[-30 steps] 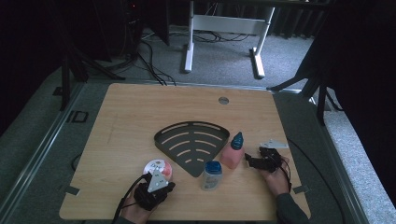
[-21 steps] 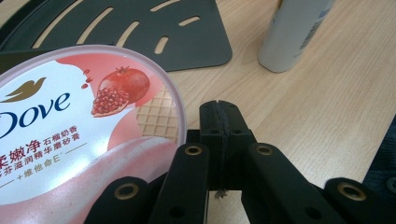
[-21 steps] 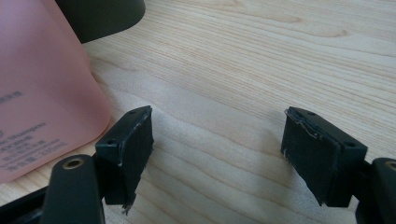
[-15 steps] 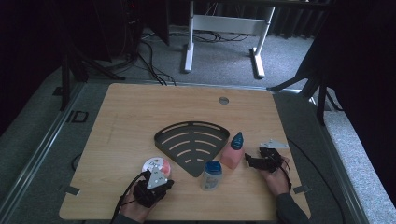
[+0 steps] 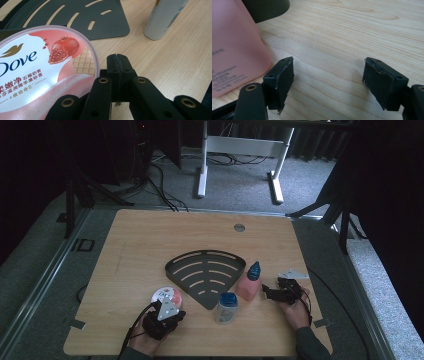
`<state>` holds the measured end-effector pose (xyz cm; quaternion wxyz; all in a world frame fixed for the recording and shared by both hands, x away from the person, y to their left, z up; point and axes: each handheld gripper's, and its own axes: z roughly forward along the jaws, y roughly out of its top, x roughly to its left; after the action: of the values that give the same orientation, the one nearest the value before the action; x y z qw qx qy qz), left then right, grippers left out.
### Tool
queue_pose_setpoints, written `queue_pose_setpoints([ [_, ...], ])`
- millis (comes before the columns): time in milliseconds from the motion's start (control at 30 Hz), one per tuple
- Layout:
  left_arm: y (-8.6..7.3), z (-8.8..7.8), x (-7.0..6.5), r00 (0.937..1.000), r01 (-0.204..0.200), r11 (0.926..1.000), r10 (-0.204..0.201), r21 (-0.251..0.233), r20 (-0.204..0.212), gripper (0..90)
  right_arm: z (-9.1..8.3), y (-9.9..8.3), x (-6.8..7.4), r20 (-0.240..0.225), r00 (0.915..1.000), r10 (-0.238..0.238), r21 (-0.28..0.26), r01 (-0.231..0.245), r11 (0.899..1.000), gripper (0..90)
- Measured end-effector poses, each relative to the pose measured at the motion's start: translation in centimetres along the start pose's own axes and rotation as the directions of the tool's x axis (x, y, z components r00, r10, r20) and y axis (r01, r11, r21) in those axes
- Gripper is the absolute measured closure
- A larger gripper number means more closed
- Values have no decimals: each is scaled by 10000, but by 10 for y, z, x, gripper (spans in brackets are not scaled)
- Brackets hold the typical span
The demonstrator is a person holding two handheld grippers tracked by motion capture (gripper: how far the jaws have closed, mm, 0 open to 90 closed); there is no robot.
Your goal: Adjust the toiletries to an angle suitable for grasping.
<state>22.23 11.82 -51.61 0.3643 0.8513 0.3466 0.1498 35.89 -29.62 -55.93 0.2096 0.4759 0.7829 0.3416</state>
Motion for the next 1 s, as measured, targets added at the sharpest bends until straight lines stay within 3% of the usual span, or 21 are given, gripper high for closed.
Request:
queue_pose_setpoints([
  [133, 1, 0, -1, 10000, 37, 10000, -37, -46, -33, 897, 0, 0, 0, 1, 10000, -1, 1, 1, 10000, 246],
  [233, 5, -1, -3, 9995, 175, 9992, -166, -360, 259, 897, 0, 0, 0, 1, 10000, 4, 2, -4, 10000, 246],
  [333, 12, 1, -11, 9986, -120, 9985, 147, -526, 510, 896, 0, 0, 0, 2, 10000, 1, 0, -1, 10000, 246],
  [667, 31, 36, -44, 9839, -814, 9954, 882, -498, 1554, 896, 0, 0, 0, -18, 10000, -11, 6, 11, 10000, 242],
  [867, 35, 50, -55, 9786, -792, 9954, 880, -542, 1861, 896, 0, 0, 0, -17, 10000, -15, 8, 15, 10000, 241],
  [1000, 36, 54, -56, 9785, -743, 9960, 824, -500, 1889, 897, 0, 0, 0, -22, 10000, -20, 8, 20, 10000, 240],
])
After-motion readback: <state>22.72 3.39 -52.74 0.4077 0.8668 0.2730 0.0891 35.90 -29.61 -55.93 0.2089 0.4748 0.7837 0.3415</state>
